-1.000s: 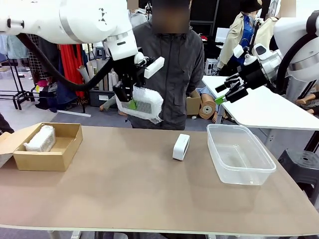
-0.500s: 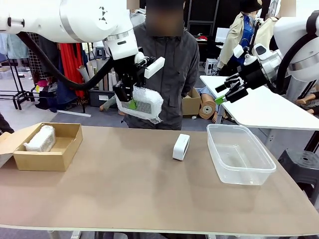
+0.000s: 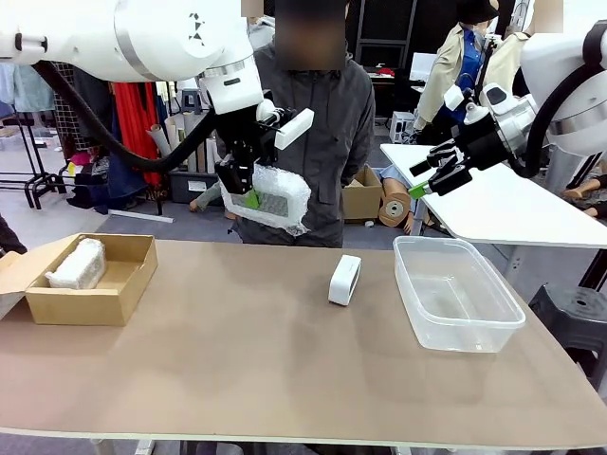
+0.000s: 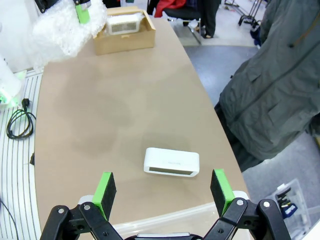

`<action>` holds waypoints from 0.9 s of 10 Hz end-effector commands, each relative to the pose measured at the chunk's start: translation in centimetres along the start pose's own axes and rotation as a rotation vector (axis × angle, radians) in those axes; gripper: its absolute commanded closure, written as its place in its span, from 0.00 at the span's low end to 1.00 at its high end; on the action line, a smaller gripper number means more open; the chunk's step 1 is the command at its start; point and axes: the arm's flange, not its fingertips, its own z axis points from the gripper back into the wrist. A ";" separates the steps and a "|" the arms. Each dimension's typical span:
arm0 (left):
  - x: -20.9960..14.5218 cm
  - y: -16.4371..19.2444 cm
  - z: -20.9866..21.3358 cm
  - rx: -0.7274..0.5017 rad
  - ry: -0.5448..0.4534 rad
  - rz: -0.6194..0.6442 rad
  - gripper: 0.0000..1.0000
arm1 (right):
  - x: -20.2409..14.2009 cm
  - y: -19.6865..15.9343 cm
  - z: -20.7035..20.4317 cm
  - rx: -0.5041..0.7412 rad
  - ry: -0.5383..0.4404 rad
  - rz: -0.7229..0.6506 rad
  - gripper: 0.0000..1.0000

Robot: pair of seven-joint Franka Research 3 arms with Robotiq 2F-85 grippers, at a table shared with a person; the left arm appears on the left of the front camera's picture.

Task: Separate and place wrapped and unwrapped clocks.
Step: If the picked Digital clock is wrapped, place it in the Package Box ; if not, place it in the Organizing box.

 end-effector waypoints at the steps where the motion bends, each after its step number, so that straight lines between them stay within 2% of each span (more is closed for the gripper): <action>1: -0.1 -0.1 0.5 0.011 0.002 0.004 1.00 | 0.1 0.0 0.1 0.000 -0.004 0.003 0.00; 2: 0.0 0.0 0.0 0.000 0.000 0.000 1.00 | 0.1 0.0 0.1 0.000 -0.004 0.003 0.00; 4: -3.4 -0.7 1.5 0.033 0.127 0.430 1.00 | 0.1 0.0 0.1 0.000 -0.004 0.003 0.00; 6: -7.2 -2.8 3.0 0.087 0.156 0.735 1.00 | 0.1 0.0 0.1 0.000 -0.004 0.003 0.00; 8: -11.0 -5.5 4.2 0.153 0.230 1.029 1.00 | 0.1 0.0 0.1 0.000 -0.004 0.003 0.00; 9: -12.8 -6.6 4.1 0.204 0.366 1.221 1.00 | 0.1 0.0 0.1 0.000 -0.004 0.003 0.00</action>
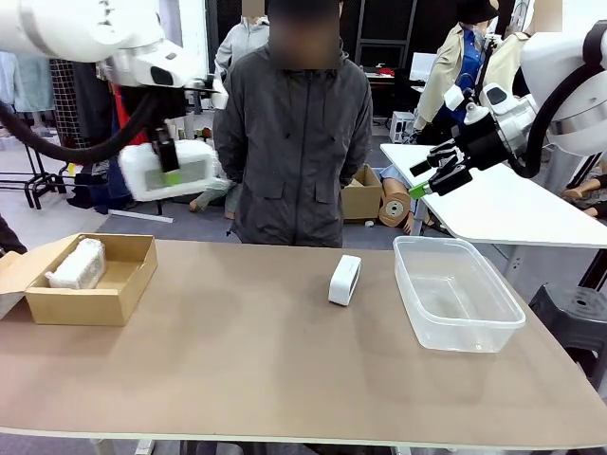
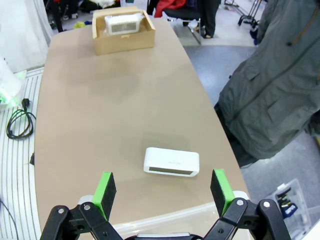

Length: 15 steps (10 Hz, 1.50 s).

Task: Separate and place wrapped and unwrapped clocks.
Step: If the picked Digital clock is wrapped, place it in the Package Box ; if not, place it in the Organizing box.

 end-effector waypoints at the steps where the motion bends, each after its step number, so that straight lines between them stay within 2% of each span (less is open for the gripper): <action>1: -2.3 -0.1 -1.0 0.093 0.094 0.266 1.00 | 0.2 0.0 0.1 0.001 -0.004 0.003 0.00; 5: -8.3 3.1 -4.4 0.132 0.125 0.560 1.00 | 0.2 0.0 0.1 0.001 -0.004 0.003 0.00; 7: -10.1 3.8 -5.7 0.158 0.149 0.643 1.00 | 0.2 0.0 0.1 0.001 -0.004 0.003 0.00; 9: -9.9 4.0 -5.7 0.212 0.121 0.652 1.00 | 0.2 0.0 0.1 0.001 -0.004 0.003 0.00; 10: -10.3 4.5 -6.1 0.120 0.148 0.633 1.00 | 0.2 0.0 0.1 0.001 -0.004 0.003 0.00; 15: -10.1 4.3 -6.4 0.133 0.155 0.639 1.00 | 0.2 0.0 0.1 0.001 -0.004 0.003 0.00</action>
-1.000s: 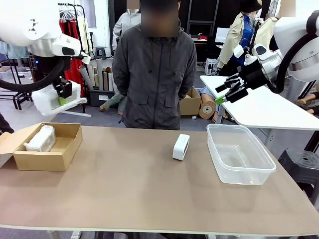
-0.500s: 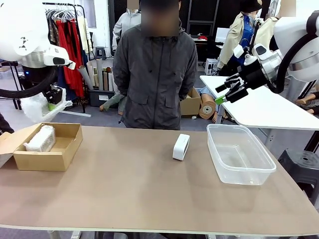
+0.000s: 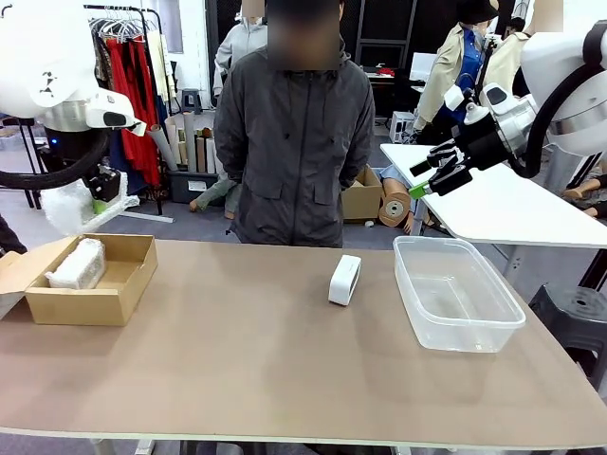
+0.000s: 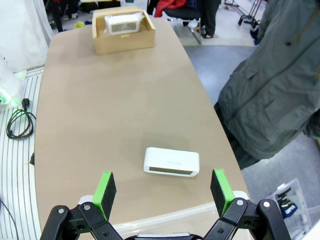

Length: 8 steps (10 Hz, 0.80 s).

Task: Separate and place wrapped and unwrapped clocks.
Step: If the picked Digital clock is wrapped, place it in the Package Box ; if not, place it in the Organizing box.

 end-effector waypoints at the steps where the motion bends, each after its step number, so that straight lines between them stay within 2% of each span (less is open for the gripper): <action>1: 1.4 -0.4 -0.9 0.103 0.010 0.154 1.00 | 0.2 0.0 0.1 0.001 -0.004 0.004 0.00; 3: 3.5 0.8 -3.7 0.075 0.003 0.338 1.00 | 0.2 0.0 0.1 0.001 -0.004 0.004 0.00; 5: 4.0 2.1 -5.8 0.028 0.018 0.457 1.00 | 0.2 0.0 0.1 0.001 -0.004 0.004 0.00; 8: 4.6 3.2 -9.0 -0.027 0.033 0.428 1.00 | 0.2 0.0 0.1 0.001 -0.004 0.004 0.00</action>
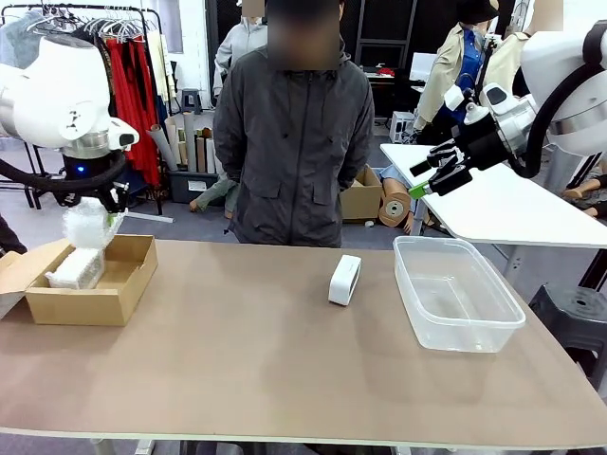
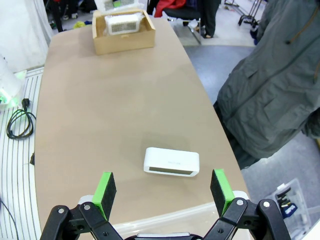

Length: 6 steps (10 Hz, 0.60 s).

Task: Separate and place wrapped and unwrapped clocks.
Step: If the picked Digital clock is wrapped, place it in the Package Box ; if not, place it in the Organizing box.

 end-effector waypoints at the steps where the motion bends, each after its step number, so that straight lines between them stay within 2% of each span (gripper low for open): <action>1: 0.6 0.2 -1.3 -0.055 0.019 -0.080 1.00 | 0.2 0.0 0.1 0.000 -0.004 0.003 0.00; 6: 1.6 0.8 -5.9 -0.083 0.001 -0.220 1.00 | 0.2 0.0 0.1 0.000 -0.004 0.003 0.00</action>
